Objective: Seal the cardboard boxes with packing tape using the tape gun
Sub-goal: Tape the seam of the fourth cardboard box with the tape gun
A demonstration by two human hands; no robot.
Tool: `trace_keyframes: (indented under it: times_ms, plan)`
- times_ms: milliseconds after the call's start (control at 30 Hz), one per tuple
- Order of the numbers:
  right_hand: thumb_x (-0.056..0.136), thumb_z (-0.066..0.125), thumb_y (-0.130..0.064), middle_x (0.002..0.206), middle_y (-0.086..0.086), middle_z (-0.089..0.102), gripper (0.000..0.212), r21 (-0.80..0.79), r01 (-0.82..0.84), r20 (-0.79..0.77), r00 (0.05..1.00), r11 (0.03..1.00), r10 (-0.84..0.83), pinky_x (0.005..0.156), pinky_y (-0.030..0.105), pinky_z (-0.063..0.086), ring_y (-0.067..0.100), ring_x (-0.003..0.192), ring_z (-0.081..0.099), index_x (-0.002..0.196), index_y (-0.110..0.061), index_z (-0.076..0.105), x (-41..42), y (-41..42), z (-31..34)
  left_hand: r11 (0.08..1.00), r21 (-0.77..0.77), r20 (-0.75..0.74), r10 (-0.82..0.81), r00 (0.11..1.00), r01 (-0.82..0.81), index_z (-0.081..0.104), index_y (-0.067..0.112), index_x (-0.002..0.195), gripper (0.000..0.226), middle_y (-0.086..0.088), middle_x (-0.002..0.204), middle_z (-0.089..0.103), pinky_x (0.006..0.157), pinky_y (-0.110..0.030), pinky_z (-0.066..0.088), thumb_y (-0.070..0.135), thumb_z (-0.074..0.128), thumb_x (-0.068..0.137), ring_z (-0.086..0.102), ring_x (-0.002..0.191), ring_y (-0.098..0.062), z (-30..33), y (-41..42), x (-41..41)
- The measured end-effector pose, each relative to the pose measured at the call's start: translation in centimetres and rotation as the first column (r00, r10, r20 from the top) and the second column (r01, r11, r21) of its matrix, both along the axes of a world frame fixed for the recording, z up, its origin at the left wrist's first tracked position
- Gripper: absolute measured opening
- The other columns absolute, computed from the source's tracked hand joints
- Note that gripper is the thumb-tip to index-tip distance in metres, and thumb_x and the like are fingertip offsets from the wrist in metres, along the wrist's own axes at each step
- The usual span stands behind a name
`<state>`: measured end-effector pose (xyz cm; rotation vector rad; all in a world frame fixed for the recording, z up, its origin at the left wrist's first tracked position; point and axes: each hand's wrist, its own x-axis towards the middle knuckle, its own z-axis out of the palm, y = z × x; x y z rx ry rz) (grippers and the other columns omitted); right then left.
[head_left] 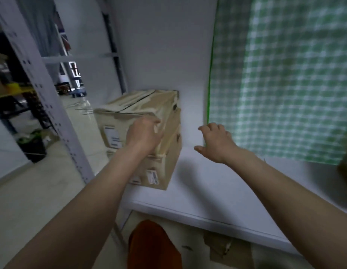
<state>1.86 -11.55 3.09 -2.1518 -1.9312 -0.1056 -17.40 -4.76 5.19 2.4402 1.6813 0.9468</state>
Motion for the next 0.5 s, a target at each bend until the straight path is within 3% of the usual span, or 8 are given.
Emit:
trace_keyframes:
  times_ms: [67,233,500]
  plan:
    - [0.091,0.054,-0.045,0.148,0.011,0.029,0.067,0.018,-0.056,-0.022,0.998,0.998,0.056,0.108,0.045,0.031,0.032,0.134,0.028,0.145,-0.016,0.028,-2.5,1.7,0.5,1.0,0.006,0.033,0.027,0.999,-0.027,0.059,0.02,0.128,0.046,-0.006,0.136,0.052,0.096,-0.034,0.041,0.029,0.068,0.084,0.047,0.123,-0.026,-0.1,1.7,-2.3]
    - [0.09,0.057,-0.04,0.147,0.013,0.028,0.074,0.033,-0.138,-0.083,0.987,0.99,0.141,0.107,0.044,0.032,0.033,0.133,0.027,0.149,-0.017,0.018,-7.1,5.4,1.1,0.987,-0.08,0.086,0.149,0.985,-0.142,0.031,0.014,0.145,0.097,-0.013,0.149,0.03,0.111,-0.042,0.026,0.048,0.08,0.07,0.022,0.139,-0.031,-0.7,5.8,-6.9]
    - [0.09,0.06,-0.039,0.153,0.013,0.022,0.079,0.13,-0.155,-0.247,0.952,0.979,0.183,0.11,0.044,0.029,0.032,0.139,0.022,0.15,-0.026,0.01,-10.4,10.8,1.0,0.939,-0.294,0.302,0.269,0.915,-0.179,-0.005,0.022,0.152,0.136,-0.013,0.159,-0.004,0.116,-0.046,0.014,0.035,0.091,0.056,-0.001,0.146,-0.032,-2.2,11.5,-10.6]
